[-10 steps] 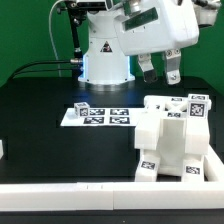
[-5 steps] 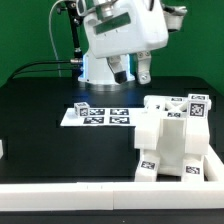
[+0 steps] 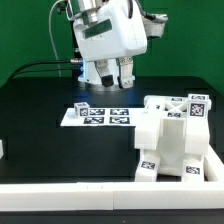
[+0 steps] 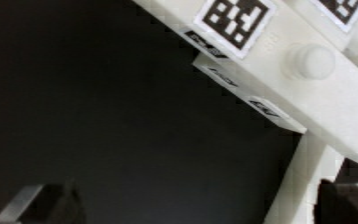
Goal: Assemble chair
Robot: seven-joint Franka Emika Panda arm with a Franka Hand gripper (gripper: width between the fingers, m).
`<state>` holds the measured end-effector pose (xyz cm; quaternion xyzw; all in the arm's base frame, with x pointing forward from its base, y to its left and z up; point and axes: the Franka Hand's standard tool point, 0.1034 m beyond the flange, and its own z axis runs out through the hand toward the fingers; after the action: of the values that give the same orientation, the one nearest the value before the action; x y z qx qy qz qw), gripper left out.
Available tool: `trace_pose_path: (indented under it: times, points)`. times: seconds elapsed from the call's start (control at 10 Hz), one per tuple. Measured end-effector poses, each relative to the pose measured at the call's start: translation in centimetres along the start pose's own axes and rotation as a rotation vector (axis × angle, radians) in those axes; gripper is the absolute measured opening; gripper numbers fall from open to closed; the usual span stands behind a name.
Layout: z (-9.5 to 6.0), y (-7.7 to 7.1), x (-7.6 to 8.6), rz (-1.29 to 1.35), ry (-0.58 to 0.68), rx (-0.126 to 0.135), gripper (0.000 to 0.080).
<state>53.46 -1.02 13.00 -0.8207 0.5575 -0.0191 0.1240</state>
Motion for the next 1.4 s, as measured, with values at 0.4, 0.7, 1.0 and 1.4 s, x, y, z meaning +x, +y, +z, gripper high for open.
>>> trace_pose_path:
  times: [0.4, 0.7, 1.0, 1.4]
  points:
    - [1.6, 6.7, 2.4, -0.340, 0.015, -0.059, 0.0649]
    - [1.6, 6.7, 2.6, -0.532, 0.009, -0.061, 0.0649]
    - [2.3, 10.3, 2.2, -0.706, -0.042, -0.118, 0.0649]
    - [2.3, 13.7, 0.4, -0.838, -0.044, -0.169, 0.0649]
